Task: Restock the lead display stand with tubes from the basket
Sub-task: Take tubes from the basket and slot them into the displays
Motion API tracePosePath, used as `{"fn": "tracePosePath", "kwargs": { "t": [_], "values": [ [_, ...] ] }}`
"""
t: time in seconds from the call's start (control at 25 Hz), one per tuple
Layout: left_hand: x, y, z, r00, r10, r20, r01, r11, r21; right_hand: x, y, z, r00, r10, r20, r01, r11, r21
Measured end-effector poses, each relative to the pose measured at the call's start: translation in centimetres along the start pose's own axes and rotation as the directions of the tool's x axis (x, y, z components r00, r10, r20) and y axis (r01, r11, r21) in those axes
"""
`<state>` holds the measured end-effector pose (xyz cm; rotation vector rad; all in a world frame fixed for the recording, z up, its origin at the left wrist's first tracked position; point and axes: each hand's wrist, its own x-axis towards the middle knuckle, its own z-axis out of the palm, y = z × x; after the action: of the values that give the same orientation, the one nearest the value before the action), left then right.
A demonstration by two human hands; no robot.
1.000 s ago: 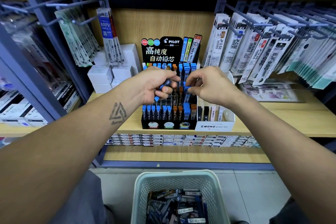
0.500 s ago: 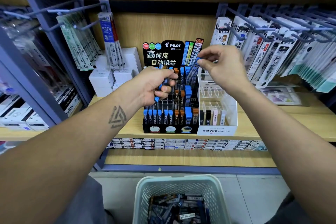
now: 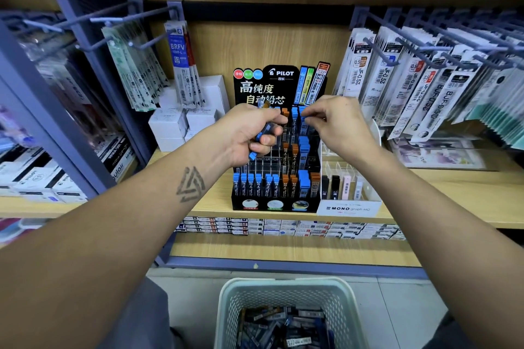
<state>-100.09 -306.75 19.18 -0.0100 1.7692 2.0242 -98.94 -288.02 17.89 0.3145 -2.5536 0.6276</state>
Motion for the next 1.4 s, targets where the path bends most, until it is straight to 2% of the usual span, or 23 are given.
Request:
{"fn": "tracePosePath", "kwargs": {
  "t": [0.16,0.32,0.4,0.44,0.48,0.56,0.6,0.72,0.8,0.96,1.16,1.28,1.32,1.4],
  "values": [
    [-0.1,0.0,-0.1,1.0,-0.001,0.0,0.001,1.0,0.007,0.0,0.2,0.8,0.999,-0.033,-0.018,0.03,0.993,-0.116],
    [-0.2,-0.1,-0.1,0.999,-0.031,0.023,0.031,0.999,0.018,-0.3,0.2,0.8,0.999,-0.006,-0.033,0.002,0.992,-0.123],
    [-0.3,-0.2,-0.1,0.995,-0.073,0.064,0.072,0.997,0.012,-0.4,-0.1,0.4,0.998,0.048,-0.046,-0.051,0.996,-0.07],
    [-0.5,-0.2,-0.1,0.99,-0.099,0.102,0.1,0.995,0.003,-0.5,-0.5,0.2,0.993,0.115,-0.029,-0.114,0.993,0.04],
    [-0.7,-0.2,-0.1,0.981,-0.124,0.147,0.126,0.992,-0.004,-0.7,-1.0,0.0,0.979,0.201,0.028,-0.202,0.953,0.224],
    [-1.2,-0.3,0.1,0.961,-0.147,0.236,0.151,0.989,-0.001,-1.2,-2.1,-0.3,0.925,0.294,0.243,-0.381,0.71,0.592],
    [-1.4,-0.3,0.2,0.955,-0.145,0.259,0.148,0.989,0.008,-1.5,-2.5,-0.4,0.901,0.291,0.323,-0.435,0.588,0.682],
    [-2.0,-0.5,0.4,0.948,-0.136,0.287,0.139,0.99,0.01,-2.3,-2.5,-1.2,0.863,0.253,0.437,-0.503,0.35,0.79],
    [-2.2,-0.5,0.4,0.932,-0.152,0.327,0.17,0.985,-0.026,-2.7,-2.4,-1.4,0.856,0.23,0.464,-0.514,0.272,0.814],
    [-2.8,-0.2,-0.1,0.912,-0.166,0.375,0.19,0.981,-0.027,-2.8,-2.7,-1.3,0.881,0.235,0.41,-0.472,0.372,0.799],
    [-2.7,0.0,-2.0,0.958,-0.178,0.227,0.163,0.983,0.083,-2.2,-2.2,-2.3,0.848,0.327,0.416,-0.518,0.35,0.781],
    [-2.8,0.2,-3.1,0.965,-0.166,0.202,0.133,0.977,0.168,-2.2,-2.3,-2.0,0.834,0.329,0.443,-0.541,0.327,0.775],
    [-2.8,0.2,-3.3,0.969,-0.155,0.193,0.114,0.971,0.21,-2.2,-2.2,-1.7,0.838,0.325,0.438,-0.537,0.351,0.767],
    [-2.8,0.1,-3.2,0.98,-0.117,0.163,0.064,0.952,0.298,-2.1,-2.3,-1.4,0.872,0.285,0.399,-0.49,0.496,0.717]
  ]
}}
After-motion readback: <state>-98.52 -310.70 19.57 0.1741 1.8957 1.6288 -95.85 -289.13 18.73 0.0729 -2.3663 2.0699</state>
